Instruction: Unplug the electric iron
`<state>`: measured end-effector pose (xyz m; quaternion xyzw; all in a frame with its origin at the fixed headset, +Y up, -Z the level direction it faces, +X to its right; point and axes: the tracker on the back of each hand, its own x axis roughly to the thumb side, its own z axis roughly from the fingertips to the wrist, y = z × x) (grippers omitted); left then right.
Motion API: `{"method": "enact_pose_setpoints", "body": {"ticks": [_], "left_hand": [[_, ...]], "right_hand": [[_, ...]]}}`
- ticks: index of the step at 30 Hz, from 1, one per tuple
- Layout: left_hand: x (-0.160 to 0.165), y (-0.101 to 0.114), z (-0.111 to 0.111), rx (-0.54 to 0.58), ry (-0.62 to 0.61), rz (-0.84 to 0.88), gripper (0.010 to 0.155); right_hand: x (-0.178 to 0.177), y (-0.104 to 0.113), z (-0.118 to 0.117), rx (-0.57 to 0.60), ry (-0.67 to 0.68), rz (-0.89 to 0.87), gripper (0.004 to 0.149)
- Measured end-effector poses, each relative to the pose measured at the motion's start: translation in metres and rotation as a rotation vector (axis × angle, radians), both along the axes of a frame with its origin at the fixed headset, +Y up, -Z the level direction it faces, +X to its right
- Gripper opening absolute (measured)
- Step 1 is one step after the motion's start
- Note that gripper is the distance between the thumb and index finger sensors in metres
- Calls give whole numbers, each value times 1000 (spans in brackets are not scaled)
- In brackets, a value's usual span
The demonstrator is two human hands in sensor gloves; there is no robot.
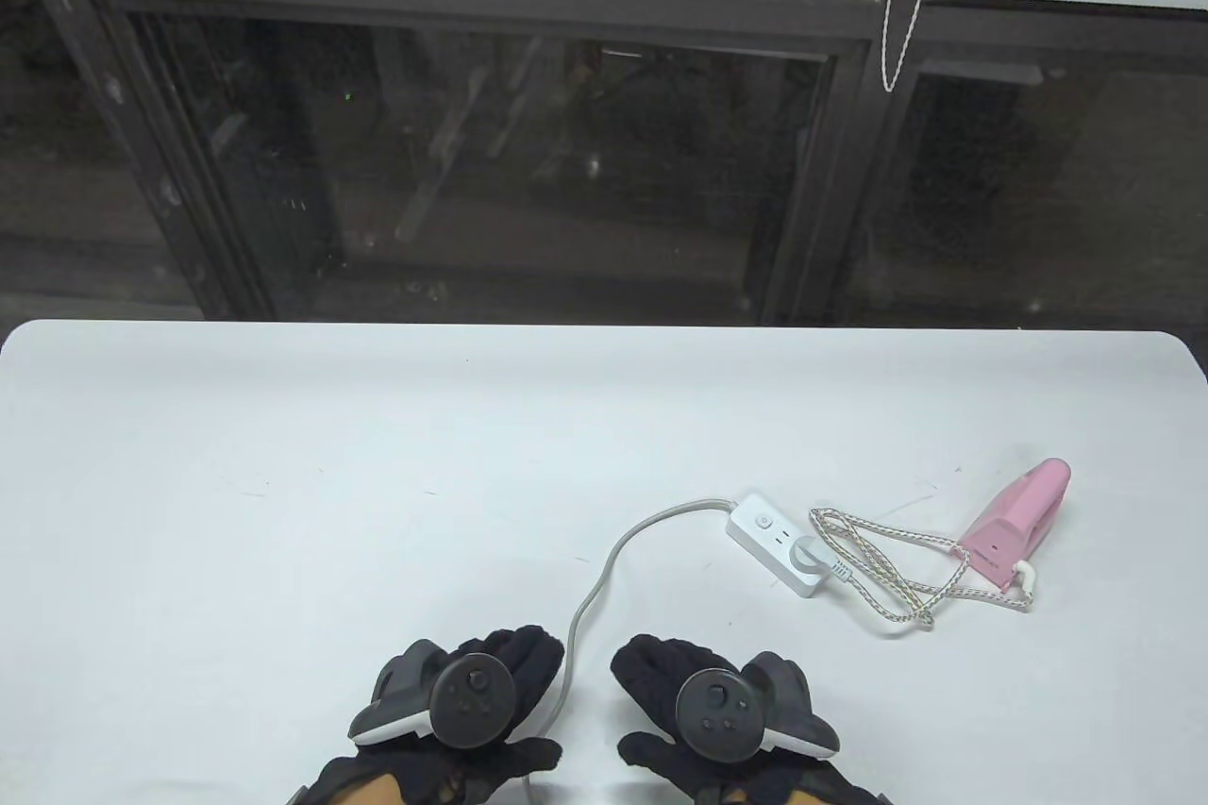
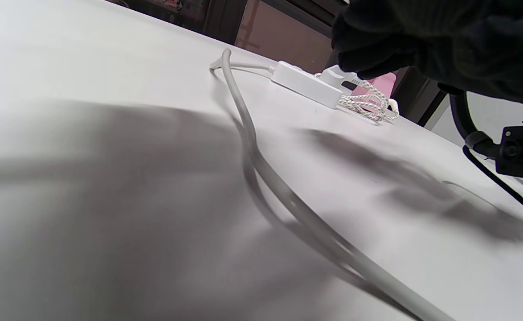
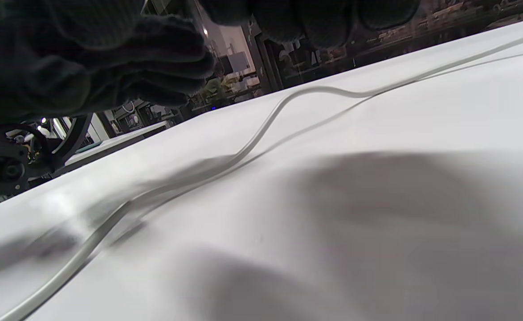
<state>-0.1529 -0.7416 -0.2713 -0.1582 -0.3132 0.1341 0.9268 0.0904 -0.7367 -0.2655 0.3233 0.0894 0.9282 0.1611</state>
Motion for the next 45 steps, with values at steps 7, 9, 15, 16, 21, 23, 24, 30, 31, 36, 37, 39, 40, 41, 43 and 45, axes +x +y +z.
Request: {"method": "enact_pose_setpoints", "body": {"ticks": [7, 9, 15, 16, 21, 23, 24, 30, 31, 36, 37, 39, 40, 41, 43, 45], "left_hand": [[-2, 3, -1, 0, 13, 17, 89], [-2, 3, -2, -3, 16, 18, 89], [-3, 3, -3, -5, 21, 21, 89], [-4, 4, -4, -6, 23, 23, 89], [-5, 3, -5, -20, 29, 21, 89], [-5, 3, -5, -22, 28, 19, 89], [-5, 3, -5, -23, 30, 18, 89], [-2, 11, -2, 54, 30, 28, 88], [-1, 11, -2, 69, 31, 24, 89], [1, -4, -6, -12, 56, -133, 90], [0, -7, -6, -68, 52, -173, 92], [-3, -22, -7, -203, 70, -233, 91], [-4, -29, -6, -254, 74, -254, 93], [-5, -32, -5, -279, 77, -265, 95], [-4, -35, -2, -282, 59, -254, 96], [0, -32, 0, -252, 34, -261, 94]], "right_hand": [[29, 31, -17, 204, -289, -71, 80], [60, 46, -54, 274, -460, -101, 83], [113, 16, -140, 6, -730, 165, 90], [117, 2, -150, -52, -743, 251, 90], [119, -26, -160, -17, -780, 324, 85], [119, -27, -159, -38, -776, 321, 85], [116, -26, -157, -27, -767, 339, 84], [64, -27, -130, 85, -492, 363, 83], [51, -27, -123, 107, -435, 375, 82], [-40, -26, -61, 104, -94, 368, 84], [-50, -26, -51, 115, -72, 378, 84], [-72, -26, -29, 151, -9, 382, 85], [-77, -26, -22, 152, 13, 370, 85], [-79, -27, -19, 152, 15, 361, 85], [-80, -27, -12, 141, 37, 355, 85], [-79, -28, -7, 133, 56, 349, 85]]}}
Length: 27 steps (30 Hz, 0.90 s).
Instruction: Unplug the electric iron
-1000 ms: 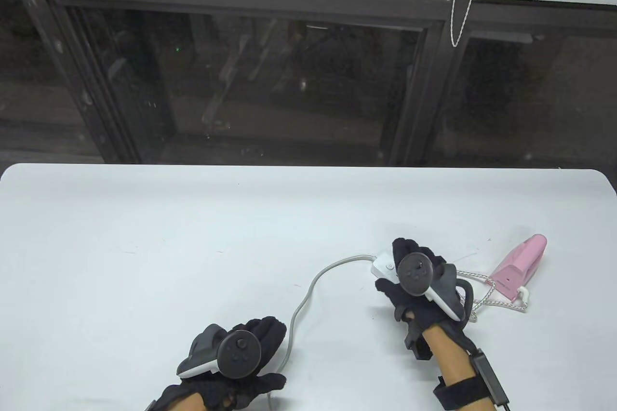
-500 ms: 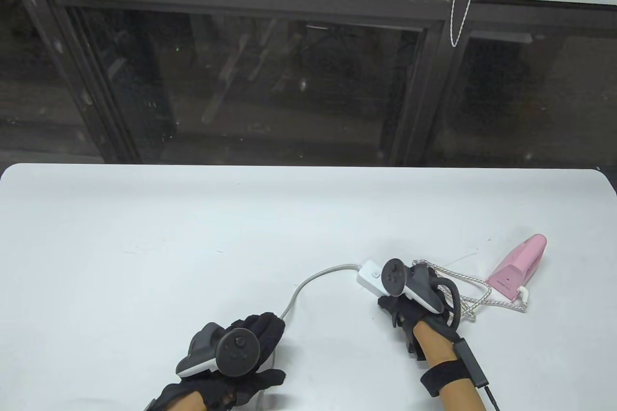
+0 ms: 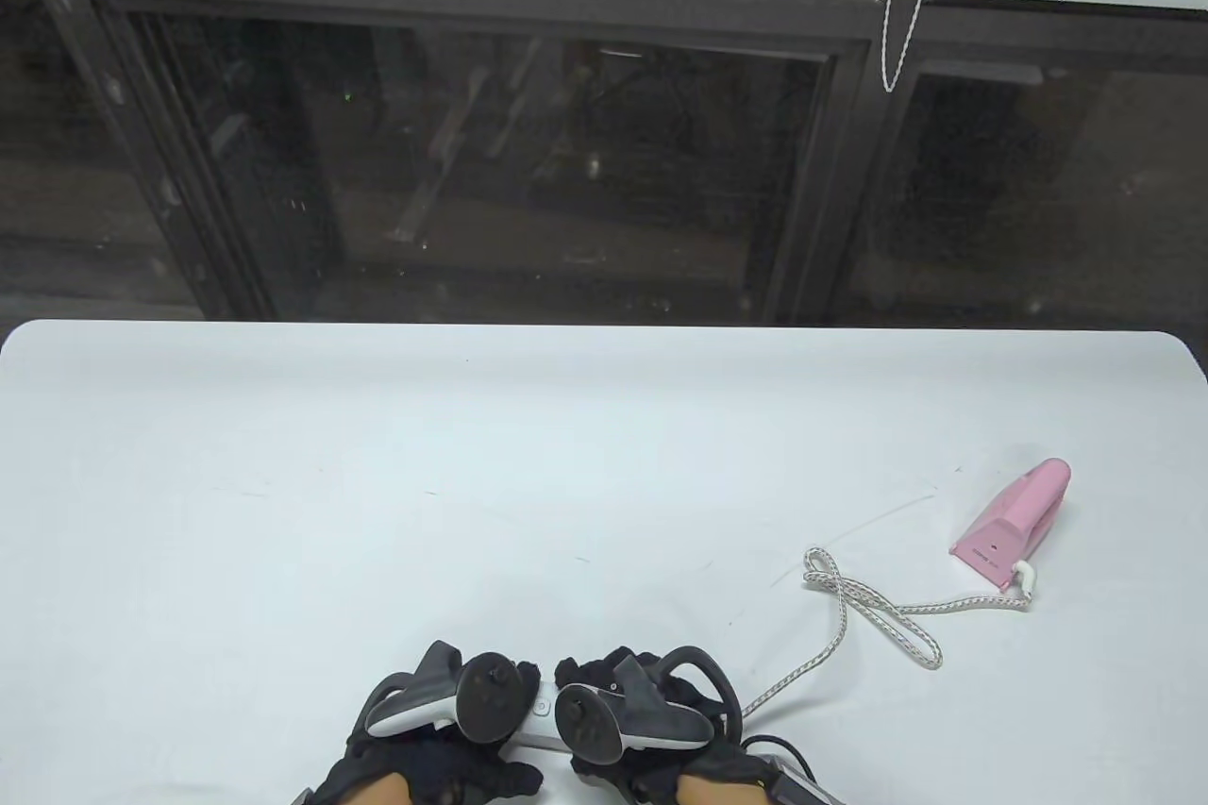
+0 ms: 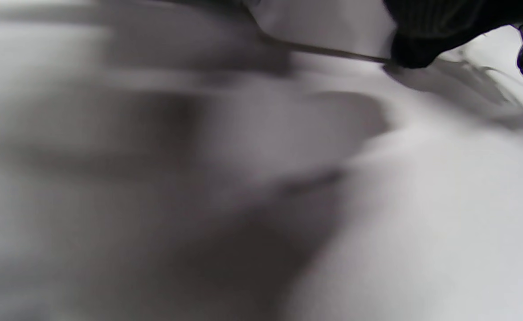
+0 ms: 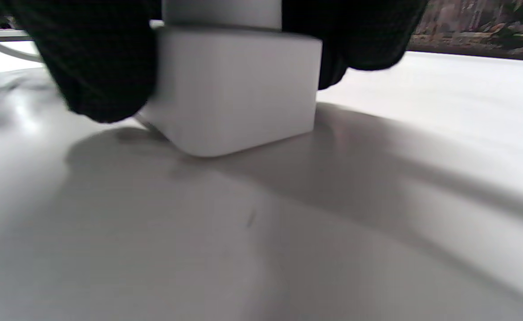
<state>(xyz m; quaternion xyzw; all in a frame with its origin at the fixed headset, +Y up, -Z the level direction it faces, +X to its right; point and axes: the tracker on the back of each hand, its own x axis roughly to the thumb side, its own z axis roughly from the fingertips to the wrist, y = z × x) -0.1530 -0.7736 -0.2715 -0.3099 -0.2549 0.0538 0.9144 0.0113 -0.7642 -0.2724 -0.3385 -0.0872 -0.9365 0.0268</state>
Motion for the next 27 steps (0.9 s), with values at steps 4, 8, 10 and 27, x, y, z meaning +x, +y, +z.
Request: {"method": "enact_pose_setpoints", "body": {"ticks": [4, 8, 10, 27], "left_hand": [[12, 3, 3, 39, -69, 3, 94], [18, -10, 5, 5, -93, -54, 96], [19, -13, 3, 21, -91, -21, 90], [24, -15, 6, 121, -101, -42, 85]], "right_hand": [[1, -1, 8, 10, 23, -10, 85], [2, -1, 10, -41, 46, -35, 86], [3, -2, 12, -50, 58, -61, 87], [37, 19, 1, -141, -36, -188, 58]]}}
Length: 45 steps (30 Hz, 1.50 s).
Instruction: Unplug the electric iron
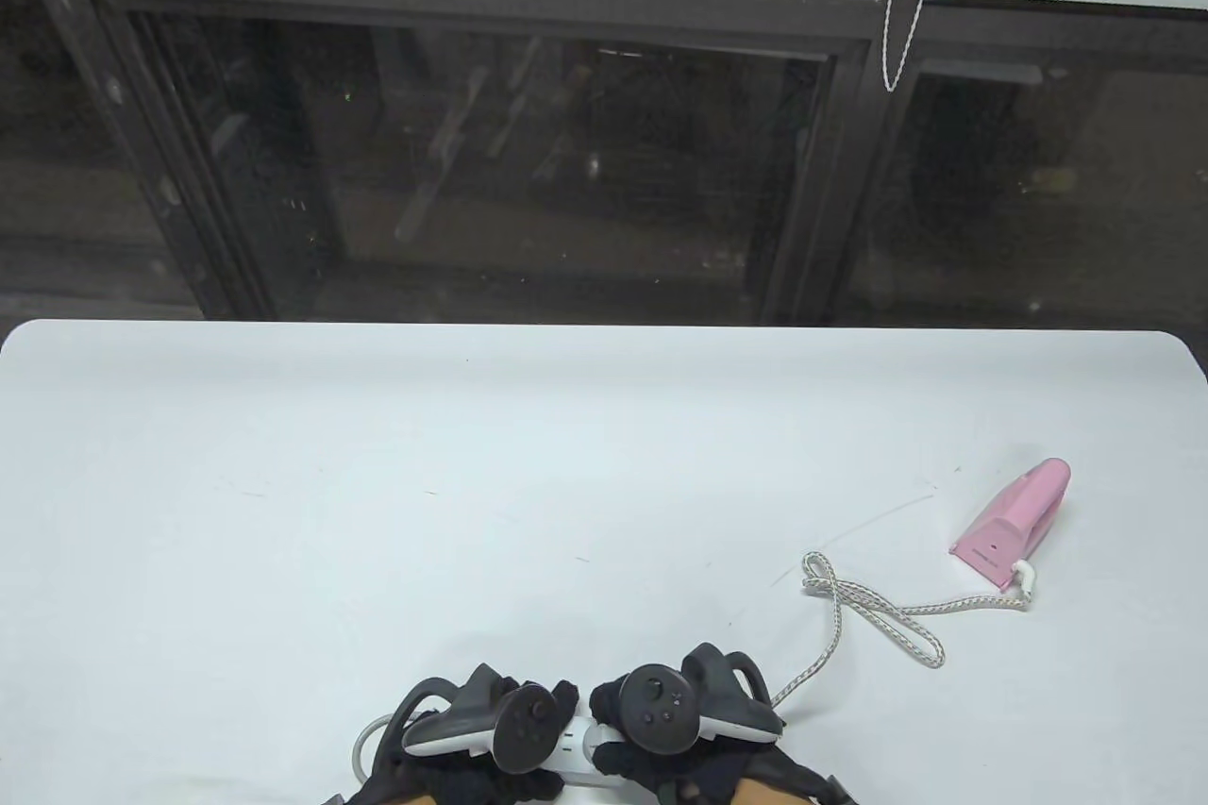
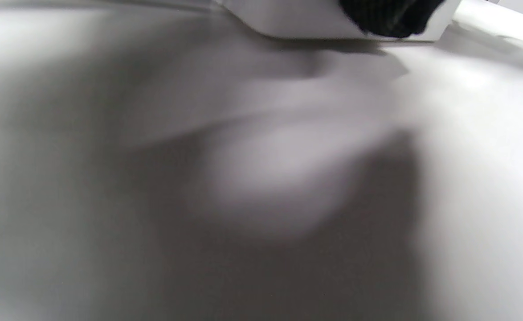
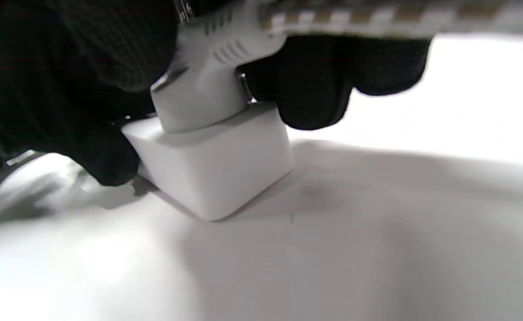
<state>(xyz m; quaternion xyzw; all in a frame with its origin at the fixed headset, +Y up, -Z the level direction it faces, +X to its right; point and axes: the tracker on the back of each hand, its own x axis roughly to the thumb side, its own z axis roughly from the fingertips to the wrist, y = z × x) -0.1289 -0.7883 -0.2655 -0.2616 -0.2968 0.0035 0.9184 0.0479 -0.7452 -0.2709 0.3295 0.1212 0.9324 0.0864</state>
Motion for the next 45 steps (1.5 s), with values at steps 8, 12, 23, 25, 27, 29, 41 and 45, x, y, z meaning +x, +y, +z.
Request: {"method": "enact_pose_setpoints", "body": {"ticks": [8, 12, 23, 25, 27, 29, 41, 45], "left_hand": [[1, 1, 0, 22, 9, -3, 84], [3, 2, 1, 36, 7, -20, 84], [5, 2, 1, 44, 5, -35, 84], [5, 2, 1, 44, 5, -34, 84], [5, 2, 1, 42, 6, -33, 84], [5, 2, 1, 38, 8, -36, 84], [5, 1, 2, 43, 10, -62, 85], [5, 2, 3, 43, 12, -73, 86]], "right_hand": [[-10, 3, 8, 85, 65, 119, 54], [-9, 4, 10, 97, 70, 103, 54], [52, 64, -2, 382, -169, -238, 54], [67, 43, -17, 361, -219, -154, 55], [70, 22, -27, 297, -217, -46, 55], [67, -2, -37, 237, -206, 44, 55], [38, -17, -22, 245, -118, 135, 47], [41, -10, -22, 184, -132, 135, 50]]}}
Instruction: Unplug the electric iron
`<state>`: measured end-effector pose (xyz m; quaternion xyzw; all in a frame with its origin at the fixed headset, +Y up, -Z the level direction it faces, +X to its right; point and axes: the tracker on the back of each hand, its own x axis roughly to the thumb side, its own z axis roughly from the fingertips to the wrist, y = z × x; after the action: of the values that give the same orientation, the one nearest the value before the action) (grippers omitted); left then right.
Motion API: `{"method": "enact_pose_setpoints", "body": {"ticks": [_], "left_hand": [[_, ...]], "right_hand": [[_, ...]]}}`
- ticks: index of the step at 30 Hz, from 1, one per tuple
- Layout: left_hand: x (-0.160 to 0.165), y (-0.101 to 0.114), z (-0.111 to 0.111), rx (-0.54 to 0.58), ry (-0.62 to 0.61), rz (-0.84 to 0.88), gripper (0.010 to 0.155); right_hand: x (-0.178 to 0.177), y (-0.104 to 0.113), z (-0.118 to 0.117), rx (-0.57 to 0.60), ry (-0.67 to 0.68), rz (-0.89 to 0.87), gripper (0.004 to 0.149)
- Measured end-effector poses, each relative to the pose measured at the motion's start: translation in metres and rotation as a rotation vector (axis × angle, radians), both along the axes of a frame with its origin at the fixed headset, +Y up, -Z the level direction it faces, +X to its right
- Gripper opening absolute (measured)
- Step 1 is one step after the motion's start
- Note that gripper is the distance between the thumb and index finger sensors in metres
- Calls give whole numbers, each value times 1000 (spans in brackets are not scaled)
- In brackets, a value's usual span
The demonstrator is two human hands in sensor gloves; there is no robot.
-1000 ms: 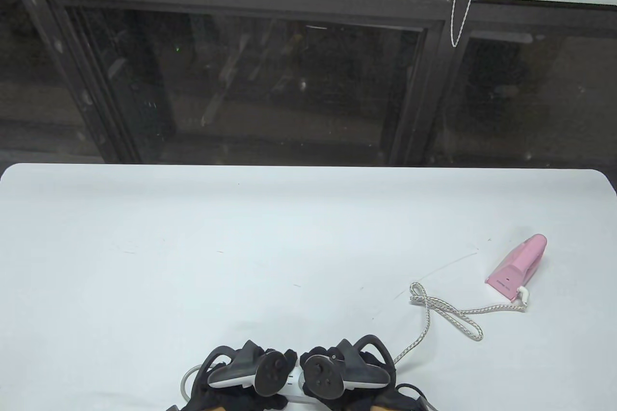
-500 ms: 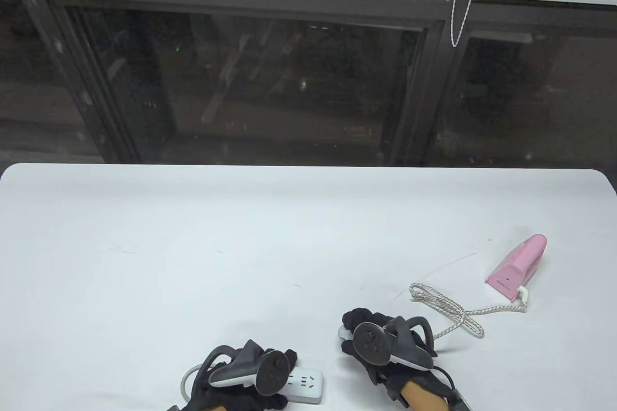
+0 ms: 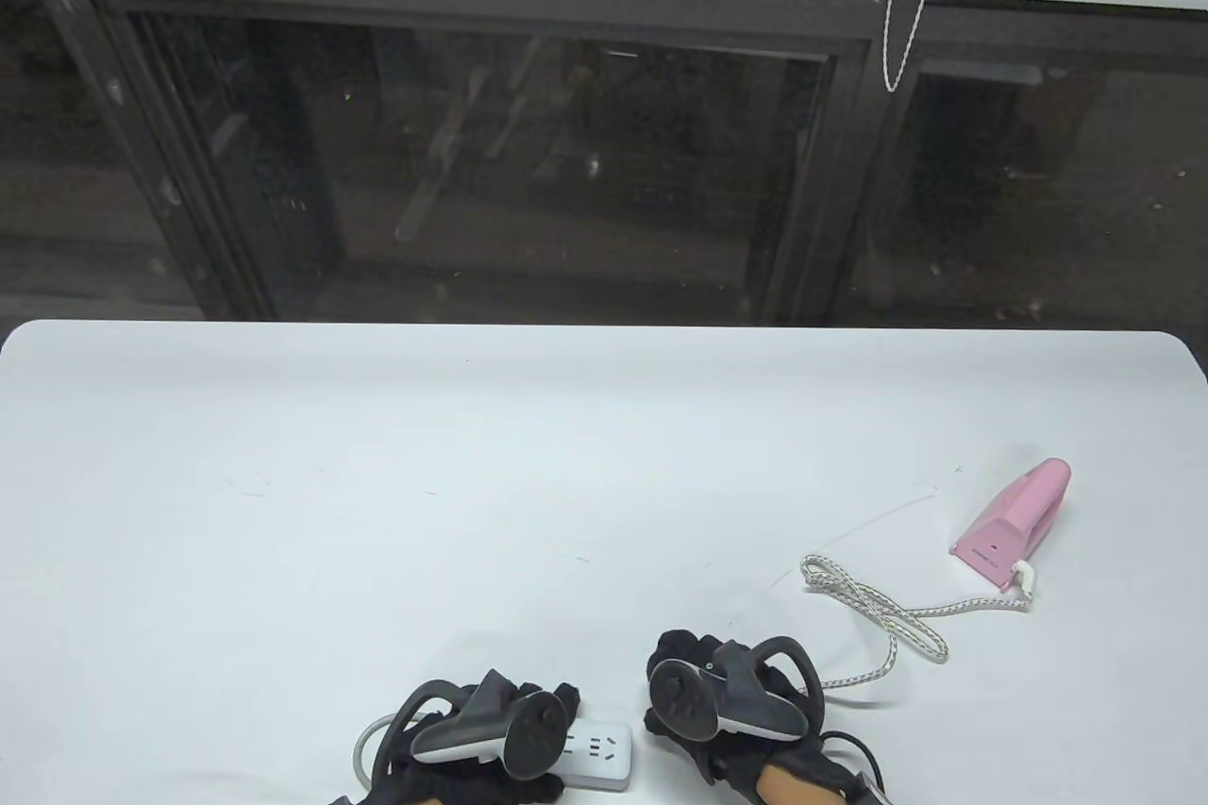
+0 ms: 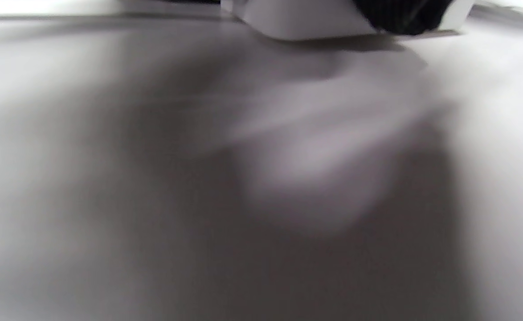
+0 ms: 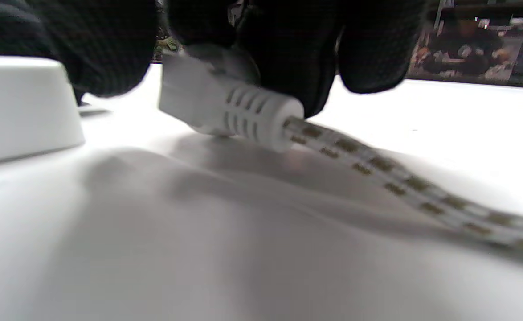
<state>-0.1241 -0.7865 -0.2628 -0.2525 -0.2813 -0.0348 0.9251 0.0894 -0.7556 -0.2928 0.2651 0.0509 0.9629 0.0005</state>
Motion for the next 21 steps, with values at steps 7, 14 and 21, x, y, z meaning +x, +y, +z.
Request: {"method": "enact_pose_setpoints", "body": {"ticks": [7, 14, 21], "left_hand": [[-11, 22, 1, 34, 29, 180, 93], [-36, 70, 2, 117, 75, 528, 89], [-46, 85, 2, 194, 61, 707, 89]], "right_hand": [[18, 34, 3, 23, -52, -251, 60], [24, 42, 2, 29, -64, -313, 62], [24, 51, 6, 52, -52, -372, 65]]}}
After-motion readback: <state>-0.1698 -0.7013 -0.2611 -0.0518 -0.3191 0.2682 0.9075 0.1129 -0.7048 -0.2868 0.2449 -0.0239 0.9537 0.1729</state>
